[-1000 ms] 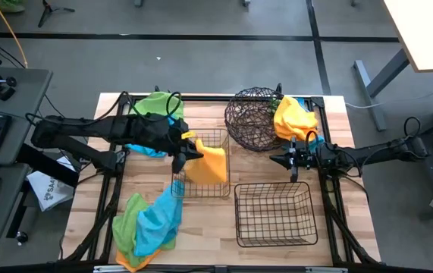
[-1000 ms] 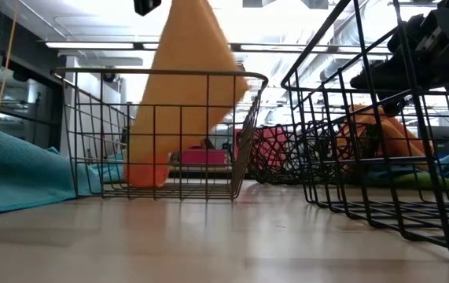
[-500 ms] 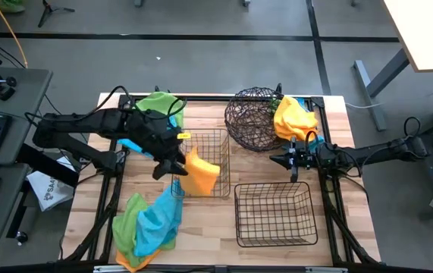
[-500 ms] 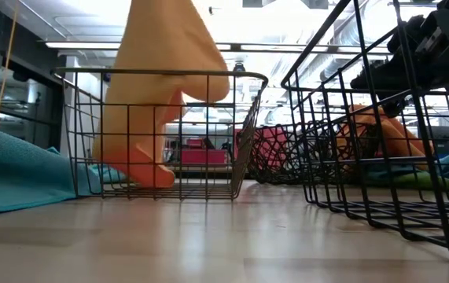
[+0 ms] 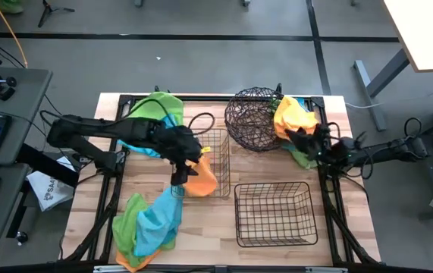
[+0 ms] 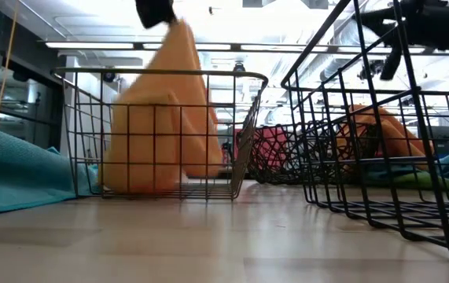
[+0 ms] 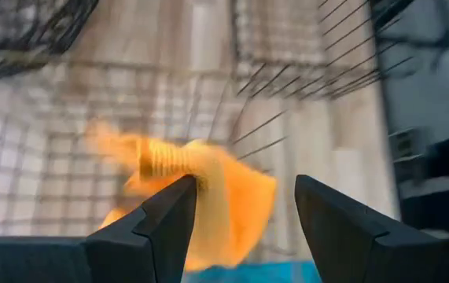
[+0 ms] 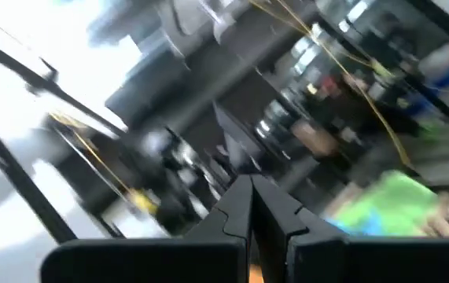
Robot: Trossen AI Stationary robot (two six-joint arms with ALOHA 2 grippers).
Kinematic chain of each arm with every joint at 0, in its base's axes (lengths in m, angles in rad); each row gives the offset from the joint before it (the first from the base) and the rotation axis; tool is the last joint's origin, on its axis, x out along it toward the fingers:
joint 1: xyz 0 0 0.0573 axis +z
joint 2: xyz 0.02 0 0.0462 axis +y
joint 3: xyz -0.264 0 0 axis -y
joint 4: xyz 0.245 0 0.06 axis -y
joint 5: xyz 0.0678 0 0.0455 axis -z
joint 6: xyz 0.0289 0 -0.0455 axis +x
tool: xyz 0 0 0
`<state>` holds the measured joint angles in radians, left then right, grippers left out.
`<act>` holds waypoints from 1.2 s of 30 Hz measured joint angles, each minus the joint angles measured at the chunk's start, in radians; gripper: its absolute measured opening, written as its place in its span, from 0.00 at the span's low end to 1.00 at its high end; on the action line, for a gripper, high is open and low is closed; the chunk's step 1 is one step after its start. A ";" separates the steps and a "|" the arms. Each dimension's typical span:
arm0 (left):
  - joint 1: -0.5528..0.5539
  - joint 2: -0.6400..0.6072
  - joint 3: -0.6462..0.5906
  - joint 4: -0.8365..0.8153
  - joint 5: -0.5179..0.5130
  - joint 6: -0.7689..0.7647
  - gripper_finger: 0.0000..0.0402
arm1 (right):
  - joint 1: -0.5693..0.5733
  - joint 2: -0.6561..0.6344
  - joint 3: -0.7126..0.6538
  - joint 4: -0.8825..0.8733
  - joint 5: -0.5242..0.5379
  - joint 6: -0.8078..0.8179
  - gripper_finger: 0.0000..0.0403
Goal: Sort microfiber towel by color & place in baskets
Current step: Put the top left yellow microfiber towel into the center black metal basket, then put the top orange microfiber towel into the center black metal basket
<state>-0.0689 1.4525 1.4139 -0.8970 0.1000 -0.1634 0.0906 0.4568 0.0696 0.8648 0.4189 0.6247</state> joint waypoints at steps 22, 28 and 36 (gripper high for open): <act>0.137 -0.183 0.186 -0.182 -0.350 0.095 0.51 | -0.414 0.514 1.111 -1.975 0.065 0.003 0.48; 0.153 -0.303 0.034 -0.082 -0.322 0.089 0.51 | -0.501 0.652 1.117 -2.096 -0.103 0.045 0.66; 0.150 -0.507 -0.276 0.153 -0.189 0.011 0.51 | -0.503 0.804 1.112 -2.096 -0.186 0.120 0.70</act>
<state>0.0814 0.9455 1.1376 -0.7435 -0.0887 -0.1526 -0.4125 1.2605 1.1820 -1.2308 0.2326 0.7442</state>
